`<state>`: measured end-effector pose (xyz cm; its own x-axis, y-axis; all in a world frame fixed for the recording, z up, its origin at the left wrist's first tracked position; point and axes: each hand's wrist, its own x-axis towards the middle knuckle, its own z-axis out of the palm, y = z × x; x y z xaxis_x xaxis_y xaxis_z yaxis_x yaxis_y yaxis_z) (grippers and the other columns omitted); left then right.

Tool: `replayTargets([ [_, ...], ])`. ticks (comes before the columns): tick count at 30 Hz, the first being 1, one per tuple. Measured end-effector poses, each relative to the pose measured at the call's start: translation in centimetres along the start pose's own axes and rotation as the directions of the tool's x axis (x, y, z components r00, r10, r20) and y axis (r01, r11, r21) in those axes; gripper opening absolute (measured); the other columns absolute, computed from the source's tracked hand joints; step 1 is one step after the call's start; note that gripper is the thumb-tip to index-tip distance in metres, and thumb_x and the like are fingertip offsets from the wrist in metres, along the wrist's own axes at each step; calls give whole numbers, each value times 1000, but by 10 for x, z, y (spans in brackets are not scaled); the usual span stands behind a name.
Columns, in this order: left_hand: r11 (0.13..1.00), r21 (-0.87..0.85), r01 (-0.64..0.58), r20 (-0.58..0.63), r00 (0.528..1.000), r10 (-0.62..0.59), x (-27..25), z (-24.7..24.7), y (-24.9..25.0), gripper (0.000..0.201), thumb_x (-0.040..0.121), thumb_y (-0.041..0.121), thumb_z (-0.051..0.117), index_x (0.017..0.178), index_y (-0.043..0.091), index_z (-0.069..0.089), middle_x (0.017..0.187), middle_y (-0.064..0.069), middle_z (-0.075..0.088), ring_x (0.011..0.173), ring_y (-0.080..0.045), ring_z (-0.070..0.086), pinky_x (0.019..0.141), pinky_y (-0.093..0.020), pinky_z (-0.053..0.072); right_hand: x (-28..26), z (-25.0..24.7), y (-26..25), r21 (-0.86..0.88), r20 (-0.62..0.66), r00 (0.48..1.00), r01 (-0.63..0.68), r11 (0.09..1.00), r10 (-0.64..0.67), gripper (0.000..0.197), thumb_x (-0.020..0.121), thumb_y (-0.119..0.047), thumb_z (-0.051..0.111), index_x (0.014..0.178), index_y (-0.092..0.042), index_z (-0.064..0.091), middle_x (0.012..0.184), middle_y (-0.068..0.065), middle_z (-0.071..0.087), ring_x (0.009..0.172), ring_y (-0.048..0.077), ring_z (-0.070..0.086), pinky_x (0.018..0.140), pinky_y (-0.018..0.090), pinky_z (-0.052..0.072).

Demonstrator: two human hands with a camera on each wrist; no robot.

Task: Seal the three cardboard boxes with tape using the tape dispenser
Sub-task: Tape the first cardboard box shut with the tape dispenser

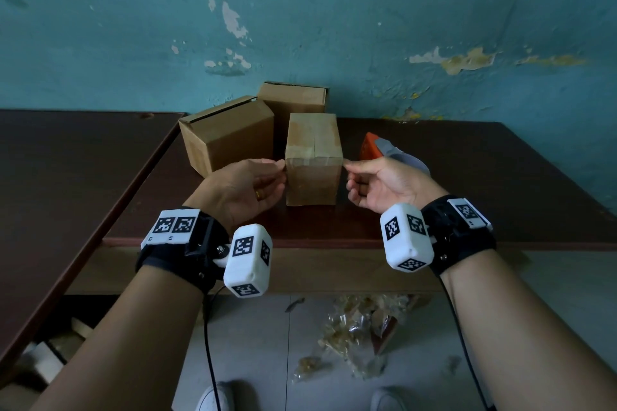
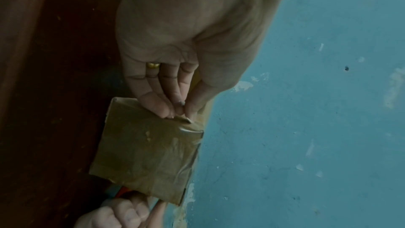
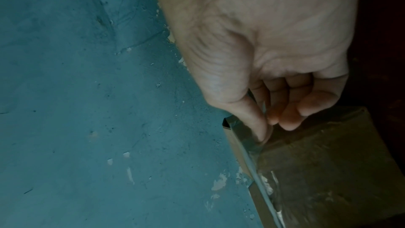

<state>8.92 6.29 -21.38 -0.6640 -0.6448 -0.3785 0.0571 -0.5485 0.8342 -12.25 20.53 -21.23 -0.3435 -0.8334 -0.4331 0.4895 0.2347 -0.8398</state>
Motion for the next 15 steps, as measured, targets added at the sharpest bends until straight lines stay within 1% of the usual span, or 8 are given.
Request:
replayTargets([
  [2, 999, 26, 29, 23, 999, -29, -1, -1, 1, 16, 90, 12, 77, 104, 12, 68, 96, -4, 70, 86, -13, 67, 68, -22, 61, 1, -2, 1, 9, -11, 1000, -9, 1000, 9, 6, 97, -9, 69, 102, -7, 72, 76, 2, 61, 69, 11, 58, 67, 25, 49],
  [5, 994, 75, 76, 43, 996, -79, -2, -3, 1, 26, 78, 20, 80, 102, 12, 71, 91, 0, 70, 80, -9, 66, 68, -21, 59, 3, -3, 3, 0, -13, 1000, -11, 1000, 11, 16, 93, -12, 73, 108, -7, 70, 76, 1, 61, 68, 11, 60, 65, 24, 50],
  [7, 992, 89, 93, 46, 994, -97, -2, -3, 0, 23, 85, 22, 79, 105, 12, 71, 89, 1, 68, 76, -9, 65, 65, -20, 58, 2, -3, 3, -13, -19, 1000, -15, 1000, 15, 15, 93, -13, 74, 106, -8, 69, 74, 0, 60, 68, 11, 59, 65, 25, 50],
  [9, 990, 99, 99, 39, 994, -103, -1, -3, -1, 20, 93, 24, 76, 108, 12, 71, 88, 1, 68, 76, -10, 63, 62, -20, 58, 0, -3, 2, -2, -21, 999, -26, 1000, 26, 9, 94, -13, 74, 101, -9, 69, 73, 0, 60, 69, 12, 59, 66, 26, 49],
  [10, 990, 103, 100, 34, 994, -104, -1, -3, -2, 20, 94, 24, 76, 109, 12, 71, 88, 0, 68, 76, -10, 62, 62, -21, 58, 0, -2, 2, -4, -25, 999, -32, 999, 32, 7, 95, -12, 74, 98, -9, 69, 74, 1, 60, 70, 13, 59, 66, 27, 50],
  [11, 989, 110, 101, 32, 994, -105, -1, -3, -2, 20, 95, 24, 76, 109, 11, 71, 87, 0, 68, 76, -10, 63, 62, -20, 58, -1, -1, 4, -19, -37, 999, -33, 999, 32, 5, 95, -7, 73, 96, -8, 68, 77, 4, 62, 71, 15, 60, 66, 27, 51],
  [13, 985, 138, 103, 16, 994, -106, 0, -3, -4, 18, 95, 23, 76, 106, 10, 71, 85, -1, 68, 75, -10, 64, 61, -21, 59, 1, 2, 11, -68, -84, 996, -9, 998, 3, 10, 94, 5, 70, 94, -5, 67, 85, 10, 65, 73, 19, 63, 63, 27, 56],
  [15, 984, 152, 97, -4, 995, -97, 2, -3, -7, 15, 95, 20, 77, 104, 10, 72, 83, -2, 68, 72, -10, 65, 61, -21, 59, 3, 4, 16, -95, -118, 992, 28, 995, -40, 11, 95, 9, 66, 93, -3, 66, 86, 13, 66, 74, 22, 65, 60, 26, 59],
])
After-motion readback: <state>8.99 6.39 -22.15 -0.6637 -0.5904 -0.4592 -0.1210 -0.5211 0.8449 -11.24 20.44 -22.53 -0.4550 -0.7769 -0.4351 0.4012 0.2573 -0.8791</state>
